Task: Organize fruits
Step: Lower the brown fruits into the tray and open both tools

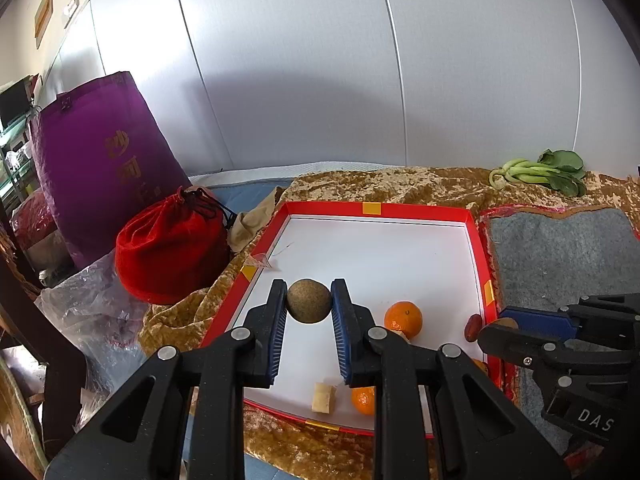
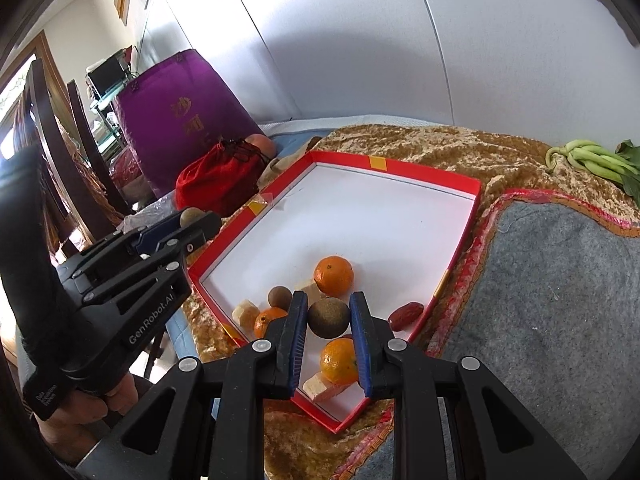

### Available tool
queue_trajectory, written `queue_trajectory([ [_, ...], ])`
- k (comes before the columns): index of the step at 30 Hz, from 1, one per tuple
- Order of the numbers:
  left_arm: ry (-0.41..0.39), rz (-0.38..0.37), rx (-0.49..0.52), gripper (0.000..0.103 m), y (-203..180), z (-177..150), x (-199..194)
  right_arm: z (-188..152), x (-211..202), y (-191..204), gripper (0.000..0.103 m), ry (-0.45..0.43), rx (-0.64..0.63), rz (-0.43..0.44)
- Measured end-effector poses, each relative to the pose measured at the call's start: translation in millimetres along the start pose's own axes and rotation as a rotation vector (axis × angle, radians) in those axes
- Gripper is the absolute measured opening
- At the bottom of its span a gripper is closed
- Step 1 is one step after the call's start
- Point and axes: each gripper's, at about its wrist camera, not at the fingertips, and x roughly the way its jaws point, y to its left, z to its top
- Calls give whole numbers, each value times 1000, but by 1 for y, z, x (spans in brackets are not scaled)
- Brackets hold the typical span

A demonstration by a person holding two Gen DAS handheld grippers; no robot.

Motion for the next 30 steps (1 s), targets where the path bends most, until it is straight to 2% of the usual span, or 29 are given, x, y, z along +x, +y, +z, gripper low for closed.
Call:
queue_trajectory([
  [13,35,9,1,20,0,-4,8,-4,8,-1,22,24,0,-16],
  [20,139,1,8,20,-1,-11,27,-7,16,-3,22,49,4,-20],
  [23,186,-1,5,21,-1,-14,35,-9,22,-4,25,71,2,-21],
  [26,225,-11,-7,27,0,-18,41,-10,25,-3,25,84,1,-21],
  [28,227,-11,-14,38,0,-18,41,-9,23,-3,25,75,0,-24],
  [29,221,-5,-16,48,1,-18,40,-8,20,-3,25,66,1,-24],
  [30,215,-2,-18,54,1,-17,39,-6,17,-4,26,57,5,-23],
])
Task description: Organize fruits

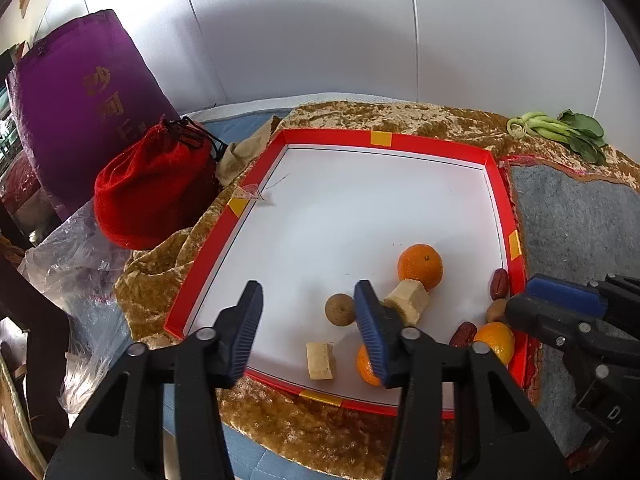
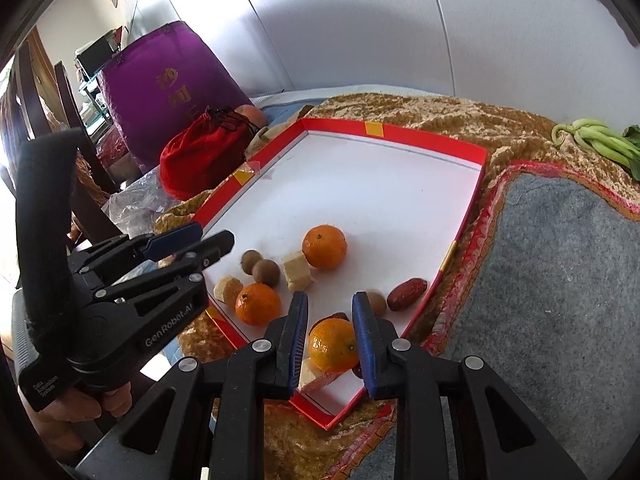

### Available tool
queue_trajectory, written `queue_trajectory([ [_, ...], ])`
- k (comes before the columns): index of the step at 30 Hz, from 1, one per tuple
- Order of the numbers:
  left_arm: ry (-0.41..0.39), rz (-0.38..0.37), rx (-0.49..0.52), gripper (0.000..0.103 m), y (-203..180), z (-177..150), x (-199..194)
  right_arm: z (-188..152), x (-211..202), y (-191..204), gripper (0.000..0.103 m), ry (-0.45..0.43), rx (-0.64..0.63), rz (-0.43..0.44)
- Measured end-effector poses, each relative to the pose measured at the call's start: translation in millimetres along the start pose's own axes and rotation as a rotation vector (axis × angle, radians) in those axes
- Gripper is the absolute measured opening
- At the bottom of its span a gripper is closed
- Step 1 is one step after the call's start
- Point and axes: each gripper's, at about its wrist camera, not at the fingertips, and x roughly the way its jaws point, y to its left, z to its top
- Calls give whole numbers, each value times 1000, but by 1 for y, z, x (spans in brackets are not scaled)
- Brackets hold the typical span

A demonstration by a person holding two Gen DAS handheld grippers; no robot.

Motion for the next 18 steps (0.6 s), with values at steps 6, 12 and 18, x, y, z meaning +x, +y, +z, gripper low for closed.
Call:
queue_trajectory([
  [6,-84,-27,22,72,-9,5,-14,10,-23,-19,34,-77,75,-2],
  [12,-230,-36,53,83,-24,12,-41,16,-41,-31,42,-120,103,-32],
  [18,-278,27,-3,85,-24,18,-60,14,-62,-31,49,-168,80,-99],
])
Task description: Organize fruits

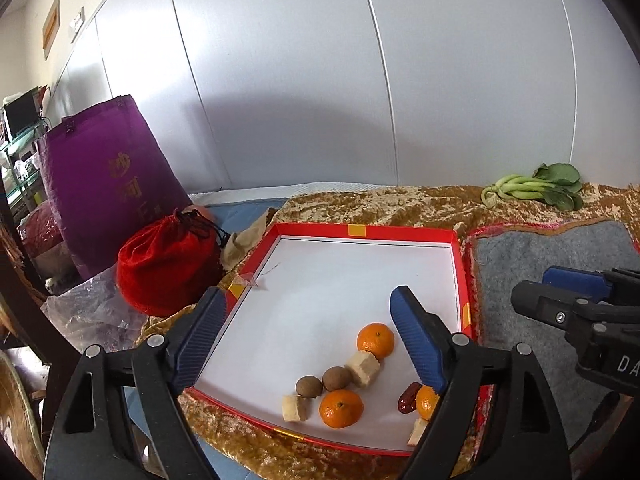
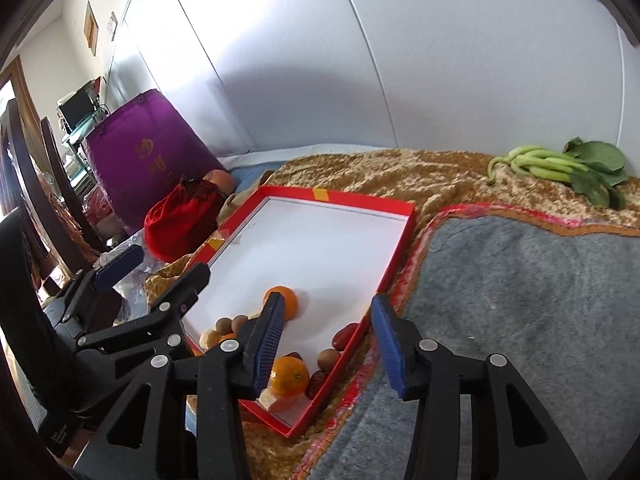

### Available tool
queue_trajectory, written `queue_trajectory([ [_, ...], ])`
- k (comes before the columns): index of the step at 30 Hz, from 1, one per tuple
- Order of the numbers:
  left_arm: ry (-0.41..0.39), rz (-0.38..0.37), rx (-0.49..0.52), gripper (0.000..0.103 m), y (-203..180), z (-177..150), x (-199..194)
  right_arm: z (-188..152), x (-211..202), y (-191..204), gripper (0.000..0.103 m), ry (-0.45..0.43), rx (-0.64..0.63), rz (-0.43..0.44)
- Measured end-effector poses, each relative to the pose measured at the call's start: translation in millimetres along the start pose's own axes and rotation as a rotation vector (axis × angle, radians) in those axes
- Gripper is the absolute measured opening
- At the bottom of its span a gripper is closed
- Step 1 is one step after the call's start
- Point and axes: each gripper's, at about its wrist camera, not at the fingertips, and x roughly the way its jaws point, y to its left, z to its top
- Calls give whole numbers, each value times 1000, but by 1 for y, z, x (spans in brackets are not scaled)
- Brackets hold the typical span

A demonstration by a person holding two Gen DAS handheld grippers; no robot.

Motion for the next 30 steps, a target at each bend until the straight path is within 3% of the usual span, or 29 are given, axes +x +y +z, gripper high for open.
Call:
queue_trajectory([
  [7,-38,13,-63,85,12,-2,-38,-12,-56,12,58,-155,-52,-64],
  [12,-59,30,-46,98,21,-12,-68,-30,-102,25,71,-288,-63,-74],
  [15,-51,7,-61,103,28,-19,-81,-40,-121,40,77,-322,-93,-70],
  [20,-54,16,-102,103,43,-28,-99,-60,-134,65,85,-321,-143,-62],
  [30,-82,75,-162,103,77,-33,-133,-71,-137,95,87,-256,-122,-51],
])
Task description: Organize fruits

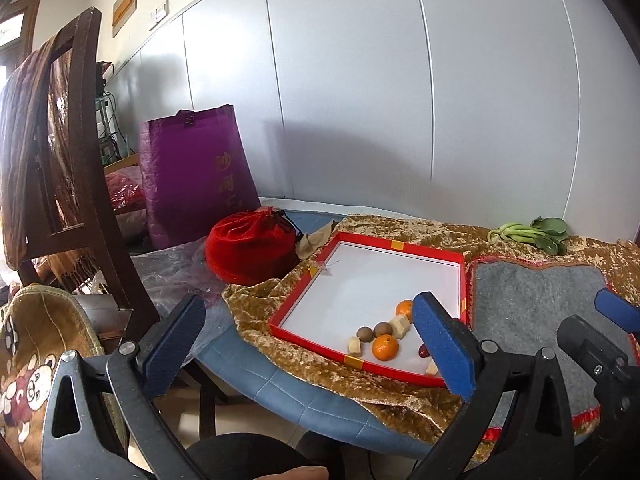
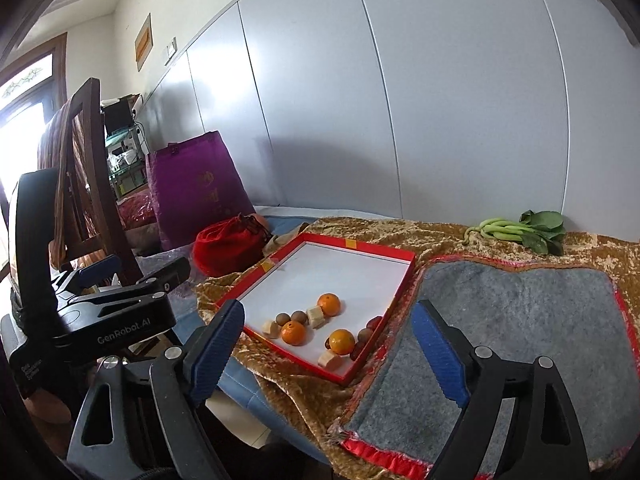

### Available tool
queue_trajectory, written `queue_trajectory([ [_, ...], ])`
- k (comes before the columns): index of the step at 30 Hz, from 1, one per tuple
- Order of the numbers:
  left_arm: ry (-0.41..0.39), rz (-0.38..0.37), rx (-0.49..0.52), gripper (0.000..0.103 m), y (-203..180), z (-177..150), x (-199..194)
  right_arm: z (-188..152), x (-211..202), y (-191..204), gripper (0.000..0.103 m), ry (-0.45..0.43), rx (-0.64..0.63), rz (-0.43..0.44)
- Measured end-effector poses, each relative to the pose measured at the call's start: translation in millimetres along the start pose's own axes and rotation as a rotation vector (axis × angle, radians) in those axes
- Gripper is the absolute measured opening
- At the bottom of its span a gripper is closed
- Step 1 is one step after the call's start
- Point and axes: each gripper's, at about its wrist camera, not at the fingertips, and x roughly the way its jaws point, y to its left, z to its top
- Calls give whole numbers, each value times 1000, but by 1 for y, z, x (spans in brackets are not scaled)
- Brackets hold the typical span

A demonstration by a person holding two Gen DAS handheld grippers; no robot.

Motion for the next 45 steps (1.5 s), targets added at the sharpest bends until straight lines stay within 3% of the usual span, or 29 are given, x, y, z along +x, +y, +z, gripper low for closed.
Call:
queue_trajectory([
  [11,-20,26,-20,103,15,1,-18,12,-15,30,87,-27,-59,-42],
  [45,3,20,-60,103,33,-2,-20,17,-3,47,87,-1,-38,-70],
])
